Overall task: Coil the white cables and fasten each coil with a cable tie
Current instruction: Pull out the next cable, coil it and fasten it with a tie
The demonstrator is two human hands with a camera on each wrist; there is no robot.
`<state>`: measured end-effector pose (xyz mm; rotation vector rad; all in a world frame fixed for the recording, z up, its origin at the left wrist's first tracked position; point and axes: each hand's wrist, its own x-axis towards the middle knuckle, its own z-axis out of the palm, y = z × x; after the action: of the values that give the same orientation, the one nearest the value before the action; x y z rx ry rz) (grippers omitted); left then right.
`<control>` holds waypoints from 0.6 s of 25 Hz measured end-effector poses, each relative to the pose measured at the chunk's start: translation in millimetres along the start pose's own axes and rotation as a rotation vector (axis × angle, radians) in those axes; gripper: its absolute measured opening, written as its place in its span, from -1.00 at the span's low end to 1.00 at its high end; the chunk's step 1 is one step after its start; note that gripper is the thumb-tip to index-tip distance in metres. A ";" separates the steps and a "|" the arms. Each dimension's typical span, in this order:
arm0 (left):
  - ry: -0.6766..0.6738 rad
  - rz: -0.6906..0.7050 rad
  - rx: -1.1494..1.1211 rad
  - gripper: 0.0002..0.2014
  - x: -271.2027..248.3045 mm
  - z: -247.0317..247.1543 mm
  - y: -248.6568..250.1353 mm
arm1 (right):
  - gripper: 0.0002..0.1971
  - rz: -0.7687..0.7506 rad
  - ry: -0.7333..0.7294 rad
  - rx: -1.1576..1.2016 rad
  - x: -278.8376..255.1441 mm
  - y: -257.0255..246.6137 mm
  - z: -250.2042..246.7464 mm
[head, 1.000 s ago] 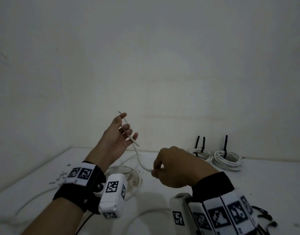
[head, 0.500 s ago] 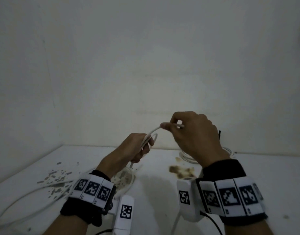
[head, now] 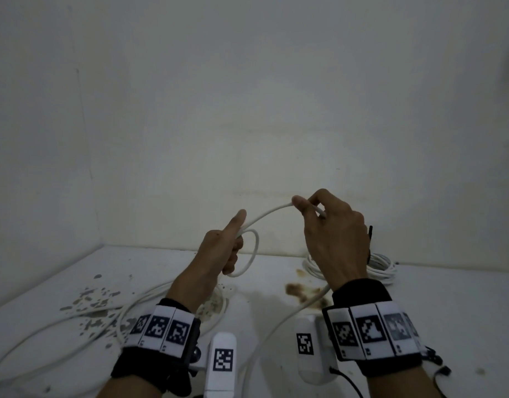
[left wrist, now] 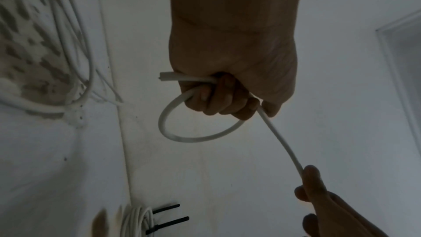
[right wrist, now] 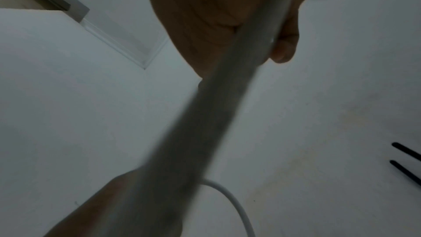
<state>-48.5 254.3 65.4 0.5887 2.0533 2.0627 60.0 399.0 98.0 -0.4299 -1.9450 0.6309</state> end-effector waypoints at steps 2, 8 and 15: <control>0.004 -0.039 -0.120 -0.41 1.3 -6.4 -0.2 | -0.61 -0.006 -0.103 0.093 1.3 -0.2 3.9; -0.029 -0.070 -0.248 -0.48 2.6 -33.3 5.6 | -0.72 0.067 -0.711 0.456 4.1 -2.2 -10.2; -0.200 -0.078 0.009 -0.35 -4.5 -27.2 10.7 | -0.72 0.129 -0.387 0.377 3.4 -9.2 4.3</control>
<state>-53.4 227.2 76.0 0.6745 1.9415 1.8703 54.5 392.5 104.4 -0.2054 -2.1035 1.2118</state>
